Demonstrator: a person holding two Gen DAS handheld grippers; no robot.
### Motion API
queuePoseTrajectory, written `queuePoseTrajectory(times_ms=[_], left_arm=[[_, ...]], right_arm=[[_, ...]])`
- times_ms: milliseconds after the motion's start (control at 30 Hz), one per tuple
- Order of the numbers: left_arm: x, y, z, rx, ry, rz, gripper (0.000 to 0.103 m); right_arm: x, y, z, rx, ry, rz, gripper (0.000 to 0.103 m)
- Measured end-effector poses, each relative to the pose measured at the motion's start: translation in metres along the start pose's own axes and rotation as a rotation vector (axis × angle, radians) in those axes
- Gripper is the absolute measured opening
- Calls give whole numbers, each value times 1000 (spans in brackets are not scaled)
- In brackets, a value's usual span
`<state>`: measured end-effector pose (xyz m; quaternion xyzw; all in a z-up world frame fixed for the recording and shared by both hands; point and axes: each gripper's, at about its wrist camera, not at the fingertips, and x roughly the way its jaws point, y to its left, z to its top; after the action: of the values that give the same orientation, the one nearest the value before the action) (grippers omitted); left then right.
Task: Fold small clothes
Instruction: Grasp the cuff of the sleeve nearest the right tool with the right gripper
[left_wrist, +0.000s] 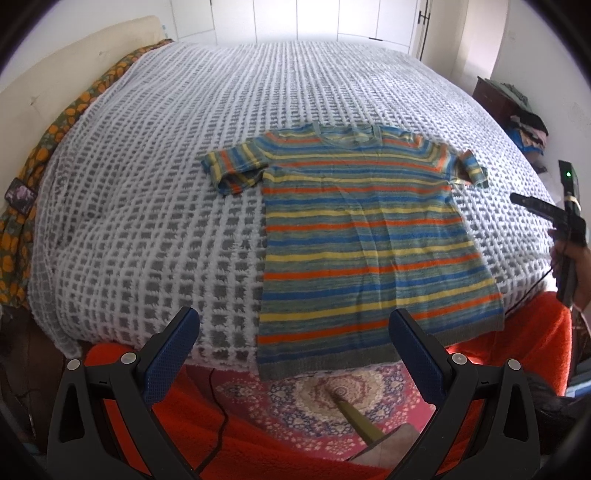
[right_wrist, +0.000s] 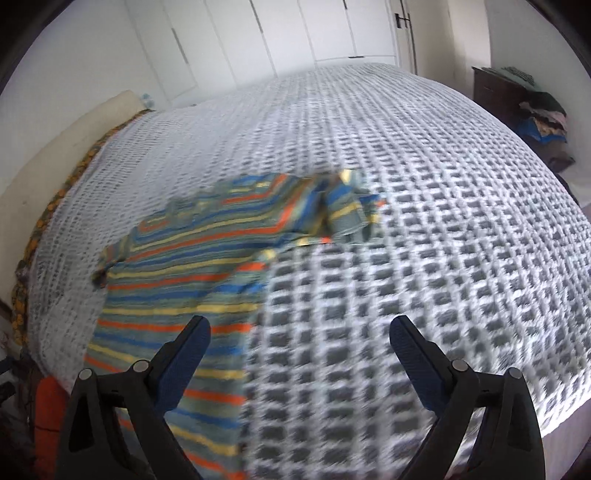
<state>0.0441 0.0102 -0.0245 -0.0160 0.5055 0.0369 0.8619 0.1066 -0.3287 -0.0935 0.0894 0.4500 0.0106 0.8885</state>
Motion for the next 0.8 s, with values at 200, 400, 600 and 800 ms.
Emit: queuePoseTrajectory(times_ms=[200, 400, 600, 800], left_arm=[[9, -6, 4, -17, 45, 26, 102], [18, -17, 8, -9, 88, 27, 102], [24, -19, 8, -20, 114, 33, 102], [28, -31, 11, 6, 126, 11, 102]], right_arm=[[69, 3, 52, -268, 51, -3, 61], [140, -3, 84, -302, 148, -113, 39], [105, -108, 118, -19, 50, -211, 7], [87, -214, 112, 272, 90, -278, 37]])
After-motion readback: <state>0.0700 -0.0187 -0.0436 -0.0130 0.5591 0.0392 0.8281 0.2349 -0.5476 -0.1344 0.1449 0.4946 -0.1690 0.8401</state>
